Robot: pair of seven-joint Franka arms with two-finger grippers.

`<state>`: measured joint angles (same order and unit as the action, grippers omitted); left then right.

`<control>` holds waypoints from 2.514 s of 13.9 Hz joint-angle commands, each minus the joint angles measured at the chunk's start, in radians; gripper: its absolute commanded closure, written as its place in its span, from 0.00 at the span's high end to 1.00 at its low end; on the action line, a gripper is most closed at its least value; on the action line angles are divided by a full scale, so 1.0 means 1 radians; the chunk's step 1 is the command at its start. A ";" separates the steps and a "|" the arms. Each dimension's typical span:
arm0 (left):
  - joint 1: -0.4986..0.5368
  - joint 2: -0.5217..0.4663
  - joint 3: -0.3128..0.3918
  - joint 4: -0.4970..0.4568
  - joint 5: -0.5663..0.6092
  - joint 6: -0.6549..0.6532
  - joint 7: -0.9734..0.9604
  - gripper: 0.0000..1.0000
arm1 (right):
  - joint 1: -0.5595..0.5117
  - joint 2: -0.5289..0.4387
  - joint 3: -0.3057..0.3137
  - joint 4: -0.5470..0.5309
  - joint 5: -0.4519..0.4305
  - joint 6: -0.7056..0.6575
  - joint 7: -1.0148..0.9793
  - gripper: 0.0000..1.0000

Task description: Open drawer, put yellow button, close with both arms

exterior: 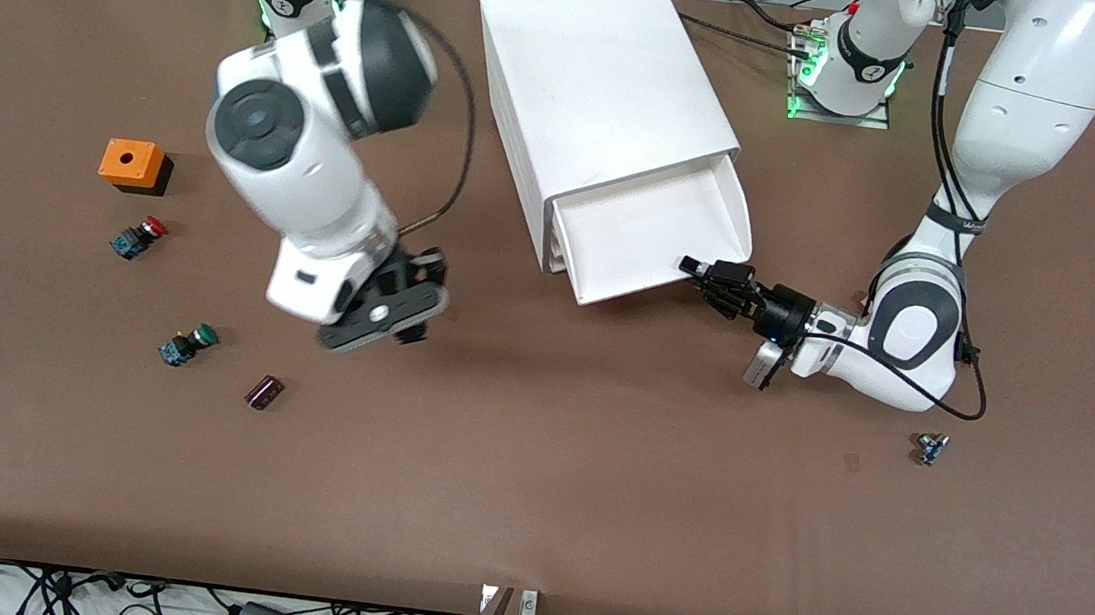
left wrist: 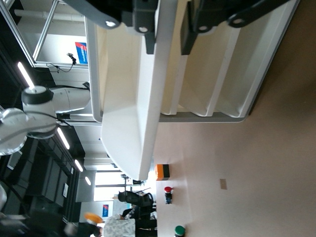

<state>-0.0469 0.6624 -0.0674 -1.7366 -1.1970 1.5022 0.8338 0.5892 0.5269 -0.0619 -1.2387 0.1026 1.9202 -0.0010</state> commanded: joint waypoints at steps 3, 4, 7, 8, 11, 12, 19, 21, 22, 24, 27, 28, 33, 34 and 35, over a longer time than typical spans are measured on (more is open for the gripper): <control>0.035 -0.084 0.003 0.057 0.104 -0.014 -0.298 1.00 | 0.107 0.041 -0.007 0.131 0.009 -0.010 0.137 0.00; 0.038 -0.105 0.004 0.080 0.144 -0.040 -0.385 1.00 | 0.144 0.053 -0.009 0.142 0.008 -0.009 0.166 0.00; 0.064 -0.142 0.008 0.164 0.366 -0.043 -0.533 1.00 | 0.243 0.113 -0.018 0.200 0.002 0.000 0.332 0.00; 0.065 -0.144 0.015 0.196 0.442 -0.043 -0.585 1.00 | 0.265 0.131 -0.021 0.214 0.000 0.003 0.357 0.00; 0.064 -0.144 0.023 0.242 0.711 -0.037 -0.720 1.00 | 0.305 0.160 -0.021 0.226 -0.012 0.025 0.426 0.00; 0.064 -0.144 0.024 0.249 0.770 -0.033 -0.746 1.00 | 0.319 0.172 -0.021 0.226 -0.015 0.037 0.458 0.00; 0.064 -0.145 0.046 0.246 0.924 0.016 -0.975 1.00 | 0.366 0.229 -0.010 0.226 -0.014 0.062 0.490 0.00; 0.064 -0.150 0.046 0.247 0.952 0.016 -0.975 1.00 | 0.371 0.240 -0.007 0.226 -0.011 0.062 0.489 0.00; 0.064 -0.150 0.046 0.247 0.953 0.016 -0.975 1.00 | 0.373 0.248 -0.007 0.226 -0.011 0.060 0.489 0.00; 0.064 -0.150 0.046 0.246 0.958 0.016 -0.975 1.00 | 0.388 0.262 -0.009 0.226 -0.012 0.062 0.490 0.00; 0.064 -0.150 0.046 0.241 0.958 0.016 -0.976 1.00 | 0.388 0.262 -0.019 0.226 -0.014 0.049 0.489 0.99; 0.064 -0.152 0.046 0.242 0.958 0.016 -0.978 1.00 | 0.383 0.260 -0.021 0.228 -0.014 0.048 0.490 1.00; 0.039 -0.185 0.023 0.247 0.958 0.019 -1.125 1.00 | 0.350 0.234 -0.056 0.347 -0.014 -0.079 0.487 1.00; 0.018 -0.187 0.017 0.249 0.955 0.030 -1.177 1.00 | 0.319 0.213 -0.059 0.347 -0.014 -0.108 0.487 1.00; -0.002 -0.191 0.015 0.244 0.956 0.065 -1.241 1.00 | 0.290 0.197 -0.061 0.347 -0.014 -0.137 0.487 1.00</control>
<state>-0.0104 0.4911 -0.0421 -1.4902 -0.2679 1.5319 -0.2999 0.9353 0.7525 -0.1290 -0.9125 0.0966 1.8500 0.4724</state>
